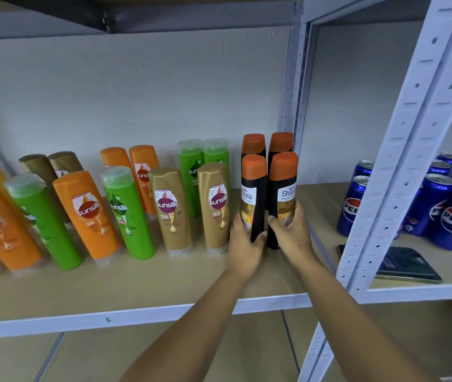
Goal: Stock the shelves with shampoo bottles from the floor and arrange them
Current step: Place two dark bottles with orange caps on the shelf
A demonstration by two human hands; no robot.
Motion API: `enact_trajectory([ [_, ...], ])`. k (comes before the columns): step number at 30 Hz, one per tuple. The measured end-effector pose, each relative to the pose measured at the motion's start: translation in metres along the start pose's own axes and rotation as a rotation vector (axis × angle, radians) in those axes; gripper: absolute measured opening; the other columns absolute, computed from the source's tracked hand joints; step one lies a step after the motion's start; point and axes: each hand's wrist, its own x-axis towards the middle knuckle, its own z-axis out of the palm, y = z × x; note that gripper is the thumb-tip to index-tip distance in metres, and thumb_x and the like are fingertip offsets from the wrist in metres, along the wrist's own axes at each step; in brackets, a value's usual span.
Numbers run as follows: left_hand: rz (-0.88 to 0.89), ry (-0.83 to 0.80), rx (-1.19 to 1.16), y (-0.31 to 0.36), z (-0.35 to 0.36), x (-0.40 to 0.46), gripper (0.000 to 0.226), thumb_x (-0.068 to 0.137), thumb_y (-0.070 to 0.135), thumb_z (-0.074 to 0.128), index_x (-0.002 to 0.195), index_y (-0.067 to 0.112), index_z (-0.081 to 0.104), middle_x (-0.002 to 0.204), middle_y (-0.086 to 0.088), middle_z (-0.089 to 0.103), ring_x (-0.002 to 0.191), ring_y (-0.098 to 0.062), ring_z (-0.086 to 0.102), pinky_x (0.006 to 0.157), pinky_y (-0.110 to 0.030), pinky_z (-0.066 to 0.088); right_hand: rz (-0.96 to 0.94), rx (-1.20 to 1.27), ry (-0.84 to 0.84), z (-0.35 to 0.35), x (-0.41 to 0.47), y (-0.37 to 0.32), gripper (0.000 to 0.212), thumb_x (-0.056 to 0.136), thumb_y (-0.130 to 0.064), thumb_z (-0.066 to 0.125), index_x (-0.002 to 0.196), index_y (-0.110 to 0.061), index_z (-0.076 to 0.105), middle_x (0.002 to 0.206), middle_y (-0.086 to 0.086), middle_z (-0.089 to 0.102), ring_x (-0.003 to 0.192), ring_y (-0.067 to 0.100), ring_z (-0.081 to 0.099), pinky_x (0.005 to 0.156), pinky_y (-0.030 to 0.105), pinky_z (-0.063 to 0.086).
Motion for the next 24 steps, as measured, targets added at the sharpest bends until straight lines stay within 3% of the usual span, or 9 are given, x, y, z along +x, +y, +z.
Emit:
enact_trajectory([
  [8,-0.069,0.071,0.081,0.003,0.006,-0.003,0.079,0.076,0.021,0.073,0.142,0.016,0.029,0.139,-0.002,0.047,0.131,-0.016,0.041,0.108,-0.033,0.036,-0.022,-0.058,0.015,-0.003,-0.002,0.002,0.058,0.08,-0.014,0.071,0.132,-0.02,0.045,0.123,-0.003,0.061,0.112,0.014,0.059,0.096,0.039,0.05],
  [16,-0.116,0.036,0.112,0.005,0.004,-0.01,0.084,0.071,0.028,0.062,0.144,0.022,0.021,0.142,-0.002,0.043,0.132,-0.019,0.04,0.107,-0.043,0.039,-0.028,-0.103,0.029,-0.004,-0.005,0.0,0.062,0.08,-0.013,0.07,0.135,-0.02,0.043,0.127,-0.003,0.058,0.114,0.013,0.057,0.097,0.035,0.049],
  [24,-0.032,-0.029,0.209,0.013,-0.016,-0.03,0.077,0.082,0.018,0.059,0.149,0.02,0.018,0.149,0.003,0.035,0.138,-0.013,0.032,0.111,-0.033,0.032,-0.075,-0.201,-0.018,-0.007,-0.02,0.0,0.061,0.084,-0.026,0.062,0.139,-0.029,0.035,0.133,-0.007,0.052,0.123,0.01,0.05,0.103,0.041,0.045],
])
